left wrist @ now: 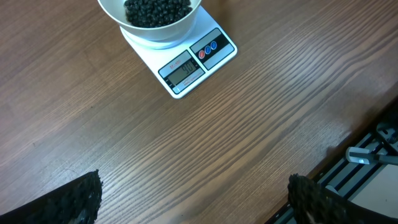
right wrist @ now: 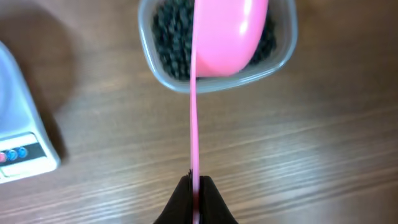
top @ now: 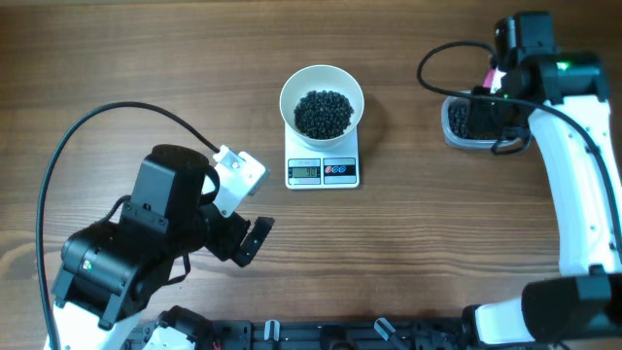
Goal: Scoop item into bowl and weigh 150g on scale
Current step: 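Return the empty scoop to the bean tub and lower it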
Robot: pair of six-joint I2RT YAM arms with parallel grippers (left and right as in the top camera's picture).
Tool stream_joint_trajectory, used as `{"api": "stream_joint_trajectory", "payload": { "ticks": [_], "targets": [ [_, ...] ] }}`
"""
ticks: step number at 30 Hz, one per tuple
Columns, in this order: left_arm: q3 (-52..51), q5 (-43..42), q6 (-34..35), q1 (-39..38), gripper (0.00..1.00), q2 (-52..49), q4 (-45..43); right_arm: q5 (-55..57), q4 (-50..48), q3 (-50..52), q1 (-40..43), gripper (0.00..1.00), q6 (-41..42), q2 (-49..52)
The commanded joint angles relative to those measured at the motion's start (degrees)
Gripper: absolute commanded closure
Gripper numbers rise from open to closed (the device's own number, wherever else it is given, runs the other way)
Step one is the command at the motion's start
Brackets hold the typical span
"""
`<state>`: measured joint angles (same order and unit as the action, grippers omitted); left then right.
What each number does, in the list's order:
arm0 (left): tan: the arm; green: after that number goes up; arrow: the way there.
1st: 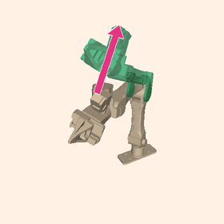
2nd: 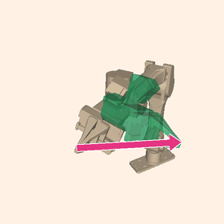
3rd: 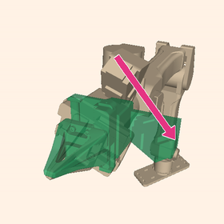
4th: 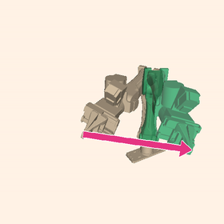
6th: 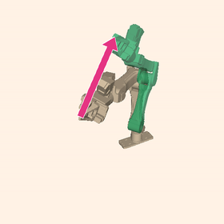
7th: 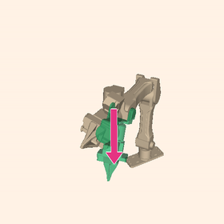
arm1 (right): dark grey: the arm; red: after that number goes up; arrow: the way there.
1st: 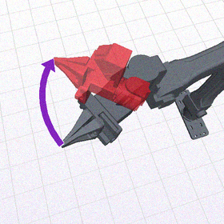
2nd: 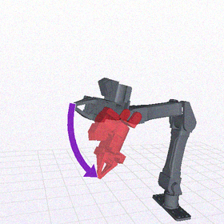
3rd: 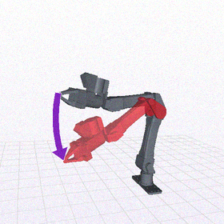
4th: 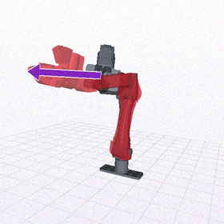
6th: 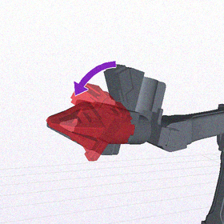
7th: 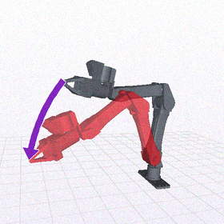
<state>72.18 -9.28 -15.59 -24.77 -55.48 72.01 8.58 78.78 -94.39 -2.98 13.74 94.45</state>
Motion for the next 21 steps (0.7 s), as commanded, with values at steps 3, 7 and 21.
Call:
{"api": "stream_joint_trajectory", "payload": {
  "ticks": [3, 7, 21],
  "targets": [
    [0.59, 0.13, -0.68, 0.31, 0.0, 0.31, -0.17, 4.68, 2.93, 0.13, 0.07, 0.96, 1.03, 5.92],
    [0.59, 0.13, -0.68, 0.31, 0.0, 0.31, -0.2, 10.91, 1.57, 0.24, 0.07, 0.96, -2.54, 7.72],
    [0.59, 0.13, -0.68, 0.31, 0.0, 0.31, -0.2, 20.68, -5.07, 0.35, 0.07, 0.96, -23.45, 13.49]
  ]
}}
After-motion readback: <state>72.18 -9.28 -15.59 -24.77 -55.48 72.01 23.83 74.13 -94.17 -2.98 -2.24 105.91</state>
